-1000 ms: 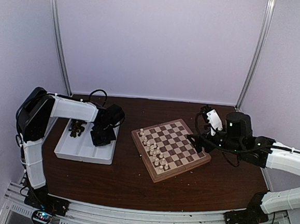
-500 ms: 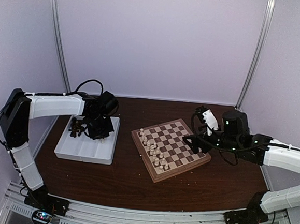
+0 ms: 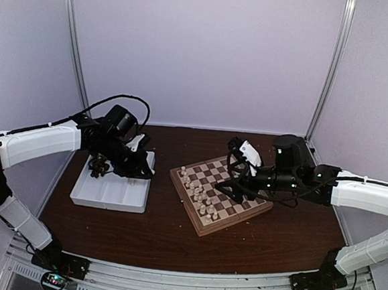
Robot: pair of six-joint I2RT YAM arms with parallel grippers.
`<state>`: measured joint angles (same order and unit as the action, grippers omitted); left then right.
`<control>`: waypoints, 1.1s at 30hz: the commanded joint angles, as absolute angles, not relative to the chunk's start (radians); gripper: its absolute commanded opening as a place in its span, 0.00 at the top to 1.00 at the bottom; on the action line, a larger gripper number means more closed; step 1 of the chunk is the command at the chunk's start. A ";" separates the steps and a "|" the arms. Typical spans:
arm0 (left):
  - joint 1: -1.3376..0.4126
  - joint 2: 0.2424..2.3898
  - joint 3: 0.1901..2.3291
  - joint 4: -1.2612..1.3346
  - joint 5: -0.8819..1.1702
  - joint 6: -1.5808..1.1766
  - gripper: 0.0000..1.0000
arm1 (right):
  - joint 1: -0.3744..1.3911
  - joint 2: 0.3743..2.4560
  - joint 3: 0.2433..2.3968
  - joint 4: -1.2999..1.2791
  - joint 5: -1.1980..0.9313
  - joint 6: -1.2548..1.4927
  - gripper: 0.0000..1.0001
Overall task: Set up the chess pieces on the board
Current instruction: Place the chess piece in the storage box.
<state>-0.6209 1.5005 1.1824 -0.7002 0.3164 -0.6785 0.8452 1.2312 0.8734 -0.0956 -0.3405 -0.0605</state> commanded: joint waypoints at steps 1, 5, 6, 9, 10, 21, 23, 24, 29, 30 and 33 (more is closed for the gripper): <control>-0.625 1.461 1.194 -0.612 0.601 -0.539 0.97 | 0.925 1.254 0.925 -0.062 -0.311 -0.204 0.13; -0.664 1.464 1.192 -0.524 0.705 -0.561 0.97 | 1.007 1.286 0.929 0.027 -0.220 -0.251 0.13; -0.675 1.465 1.186 -0.487 0.724 -0.582 0.97 | 1.030 1.293 0.927 0.052 -0.173 -0.269 0.13; -0.701 1.478 1.163 -0.347 0.786 -0.667 0.97 | 1.079 1.306 0.917 0.113 -0.093 -0.307 0.13; -0.710 1.484 1.161 -0.308 0.798 -0.694 0.97 | 1.087 1.307 0.911 0.130 -0.080 -0.314 0.13; -0.781 1.588 1.183 -0.084 0.855 -0.857 0.97 | 1.126 1.356 0.902 0.198 0.059 -0.351 0.28; -0.784 1.597 1.183 -0.053 0.865 -0.876 0.97 | 1.126 1.371 0.910 0.198 0.067 -0.343 0.30; -0.784 1.598 1.183 -0.046 0.866 -0.878 0.97 | 1.126 1.374 0.909 0.202 0.070 -0.337 0.31; -0.784 1.598 1.183 -0.030 0.872 -0.886 0.97 | 1.126 1.391 0.907 0.207 0.067 -0.320 0.33; -0.785 1.600 1.183 -0.027 0.875 -0.886 0.97 | 1.126 1.394 0.908 0.206 0.066 -0.318 0.34; -0.785 1.599 1.182 -0.018 0.884 -0.889 0.97 | 1.126 1.396 0.905 0.215 0.067 -0.313 0.37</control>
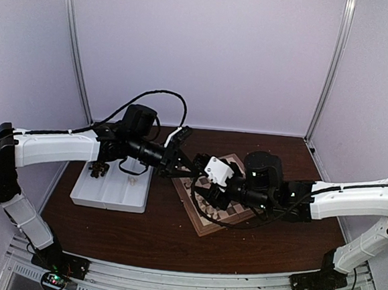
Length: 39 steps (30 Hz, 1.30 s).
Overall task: Set up the chess pieces on the board
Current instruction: Place the chess piece in the storage box.
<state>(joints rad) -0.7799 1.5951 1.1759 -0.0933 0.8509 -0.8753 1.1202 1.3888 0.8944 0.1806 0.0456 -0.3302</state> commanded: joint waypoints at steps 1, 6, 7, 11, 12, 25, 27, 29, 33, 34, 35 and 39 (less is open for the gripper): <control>-0.787 1.600 1.180 -0.016 0.884 -0.892 0.97 | 1.126 1.396 0.905 0.218 0.067 -0.311 0.38; -0.788 1.604 1.174 -0.007 0.889 -0.898 0.96 | 1.126 1.398 0.909 0.233 0.067 -0.299 0.42; -0.788 1.605 1.172 -0.007 0.891 -0.901 0.96 | 1.126 1.399 0.910 0.236 0.066 -0.295 0.44; -0.788 1.607 1.163 0.029 0.891 -0.906 0.95 | 1.126 1.402 0.910 0.246 0.061 -0.284 0.49; -0.788 1.606 1.162 0.030 0.891 -0.906 0.95 | 1.126 1.403 0.911 0.247 0.060 -0.283 0.50; -0.788 1.603 1.140 0.054 0.891 -0.919 0.90 | 1.127 1.412 0.914 0.268 0.069 -0.275 0.60; -0.788 1.605 1.138 0.054 0.890 -0.921 0.90 | 1.127 1.413 0.914 0.270 0.070 -0.275 0.63; -0.788 1.605 1.135 0.057 0.890 -0.922 0.90 | 1.127 1.413 0.914 0.269 0.075 -0.273 0.65; -0.788 1.605 1.129 0.064 0.891 -0.926 0.89 | 1.126 1.415 0.913 0.271 0.082 -0.269 0.67; -0.788 1.605 1.129 0.064 0.891 -0.926 0.89 | 1.126 1.415 0.913 0.273 0.082 -0.270 0.68; -0.788 1.606 1.128 0.065 0.890 -0.928 0.88 | 1.126 1.415 0.911 0.274 0.085 -0.267 0.68; -0.788 1.606 1.120 0.080 0.895 -0.933 0.85 | 1.126 1.419 0.910 0.284 0.090 -0.260 0.67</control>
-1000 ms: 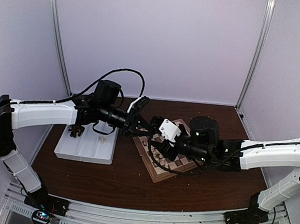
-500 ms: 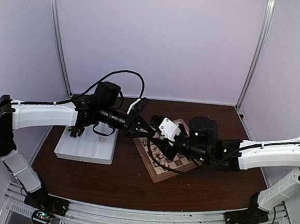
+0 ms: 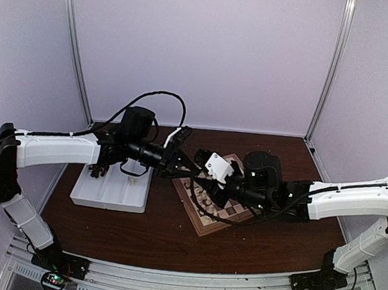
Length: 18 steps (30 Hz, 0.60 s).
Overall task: Set up the chess pieces on the board
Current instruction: Place the chess piece in the storage box.
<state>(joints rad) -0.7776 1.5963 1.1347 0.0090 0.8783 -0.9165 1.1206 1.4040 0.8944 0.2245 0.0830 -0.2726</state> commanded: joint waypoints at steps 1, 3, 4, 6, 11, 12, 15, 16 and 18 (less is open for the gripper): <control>-0.788 1.605 1.119 0.083 0.896 -0.935 0.84 | 1.126 1.421 0.910 0.287 0.088 -0.260 0.66; -0.788 1.606 1.117 0.089 0.898 -0.937 0.85 | 1.127 1.425 0.911 0.293 0.086 -0.256 0.66; -0.788 1.607 1.116 0.092 0.901 -0.938 0.88 | 1.126 1.426 0.911 0.298 0.087 -0.255 0.66; -0.788 1.605 1.114 0.097 0.903 -0.942 0.92 | 1.126 1.430 0.913 0.307 0.087 -0.256 0.66; -0.782 1.584 1.094 0.077 0.851 -0.937 0.94 | 1.126 1.444 0.924 0.310 0.082 -0.254 0.48; -0.775 1.570 1.085 0.062 0.836 -0.932 0.94 | 1.127 1.445 0.925 0.310 0.083 -0.253 0.45; -0.743 1.523 1.062 -0.051 0.769 -0.891 0.95 | 1.126 1.441 0.917 0.317 0.089 -0.247 0.31; -0.727 1.503 1.058 -0.114 0.730 -0.867 0.95 | 1.125 1.438 0.912 0.317 0.091 -0.247 0.28; -0.689 1.460 1.059 -0.277 0.636 -0.790 0.95 | 1.124 1.431 0.902 0.318 0.096 -0.245 0.21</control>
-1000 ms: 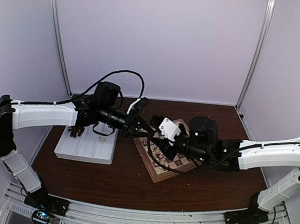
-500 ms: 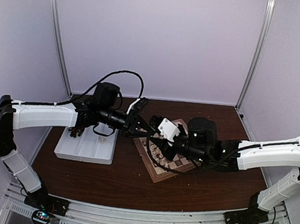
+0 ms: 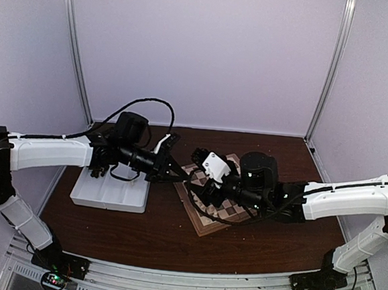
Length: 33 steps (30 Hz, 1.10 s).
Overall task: Set up the chess pieces on the board
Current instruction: Place the chess piece in the storage box.
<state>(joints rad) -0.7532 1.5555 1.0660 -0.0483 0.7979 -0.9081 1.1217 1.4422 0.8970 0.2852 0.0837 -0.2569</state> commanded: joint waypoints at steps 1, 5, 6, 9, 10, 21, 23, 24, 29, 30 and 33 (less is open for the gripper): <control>-0.670 1.442 1.066 -0.364 0.587 -0.758 0.95 | 1.124 1.427 0.896 0.317 0.098 -0.244 0.20; -0.578 1.390 1.090 -0.671 0.483 -0.641 0.94 | 1.122 1.408 0.876 0.312 0.096 -0.241 0.19; -0.556 1.392 1.106 -0.747 0.461 -0.610 0.94 | 1.121 1.405 0.871 0.311 0.094 -0.239 0.19; -0.533 1.435 1.172 -0.951 0.375 -0.527 0.93 | 1.120 1.397 0.861 0.310 0.091 -0.238 0.19; -0.532 1.455 1.190 -0.991 0.355 -0.512 0.93 | 1.120 1.397 0.859 0.310 0.089 -0.240 0.19; -0.541 1.765 1.438 -1.306 0.032 -0.362 0.96 | 1.118 1.352 0.822 0.294 0.089 -0.233 0.19; -0.546 1.818 1.458 -1.301 0.028 -0.351 0.96 | 1.118 1.340 0.811 0.293 0.090 -0.231 0.19; -0.551 1.840 1.469 -1.297 0.019 -0.350 0.96 | 1.117 1.335 0.807 0.292 0.092 -0.231 0.19; -0.564 1.938 1.520 -1.287 0.018 -0.341 0.95 | 1.117 1.309 0.795 0.278 0.101 -0.229 0.19; -0.564 1.954 1.529 -1.281 0.028 -0.334 0.95 | 1.117 1.304 0.792 0.277 0.101 -0.230 0.19; -0.570 2.009 1.566 -1.296 0.025 -0.309 0.95 | 1.118 1.296 0.787 0.273 0.104 -0.231 0.19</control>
<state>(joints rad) -0.5598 1.9640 1.5059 -1.2602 0.0456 -0.3565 1.1213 1.3270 0.8055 0.2802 0.0872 -0.2447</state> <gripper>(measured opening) 0.094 0.807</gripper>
